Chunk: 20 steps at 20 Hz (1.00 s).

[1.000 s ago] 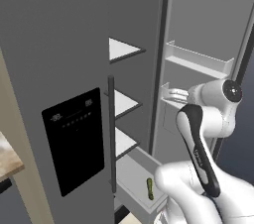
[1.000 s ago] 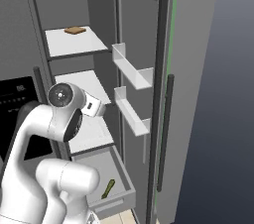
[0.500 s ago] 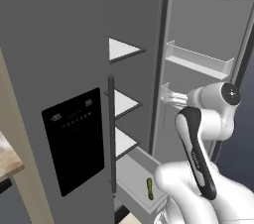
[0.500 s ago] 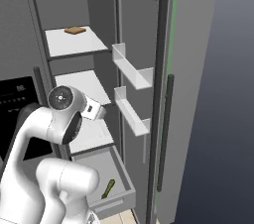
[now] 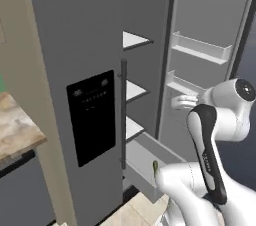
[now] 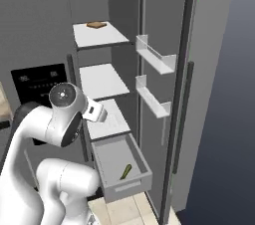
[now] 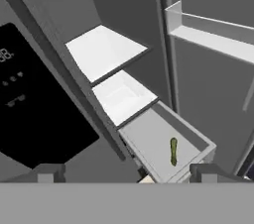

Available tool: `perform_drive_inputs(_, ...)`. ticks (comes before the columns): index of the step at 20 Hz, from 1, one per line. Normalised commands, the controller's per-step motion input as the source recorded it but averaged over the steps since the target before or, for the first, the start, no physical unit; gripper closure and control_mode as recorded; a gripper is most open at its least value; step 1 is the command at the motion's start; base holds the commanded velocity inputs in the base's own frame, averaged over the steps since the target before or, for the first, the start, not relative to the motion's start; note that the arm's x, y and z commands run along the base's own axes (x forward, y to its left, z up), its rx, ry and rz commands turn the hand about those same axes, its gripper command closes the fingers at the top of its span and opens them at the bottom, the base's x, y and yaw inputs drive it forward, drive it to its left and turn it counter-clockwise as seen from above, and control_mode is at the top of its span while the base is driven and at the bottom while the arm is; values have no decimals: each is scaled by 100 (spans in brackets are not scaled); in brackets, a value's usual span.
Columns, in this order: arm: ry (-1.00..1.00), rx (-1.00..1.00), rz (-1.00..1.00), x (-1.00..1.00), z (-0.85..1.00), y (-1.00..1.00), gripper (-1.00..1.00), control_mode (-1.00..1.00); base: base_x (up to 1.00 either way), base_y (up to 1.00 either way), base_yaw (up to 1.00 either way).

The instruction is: Place the carrot and squash inside the fridge drawer. Close the drawer after placing the vegetables.

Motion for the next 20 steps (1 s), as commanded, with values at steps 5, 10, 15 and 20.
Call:
perform_drive_inputs(5, 0, 0, 0, 0, 0, 0, -100, 100, -43, 100, 21)
perform_drive_inputs(10, 0, 0, 0, 0, 0, 0, -100, 100, -9, 100, 24)
perform_drive_inputs(15, 0, 0, 0, 0, 0, 0, -100, 100, 13, 100, 32)
perform_drive_inputs(20, 0, 0, 0, 0, 0, 0, -100, 100, 41, 89, 36)
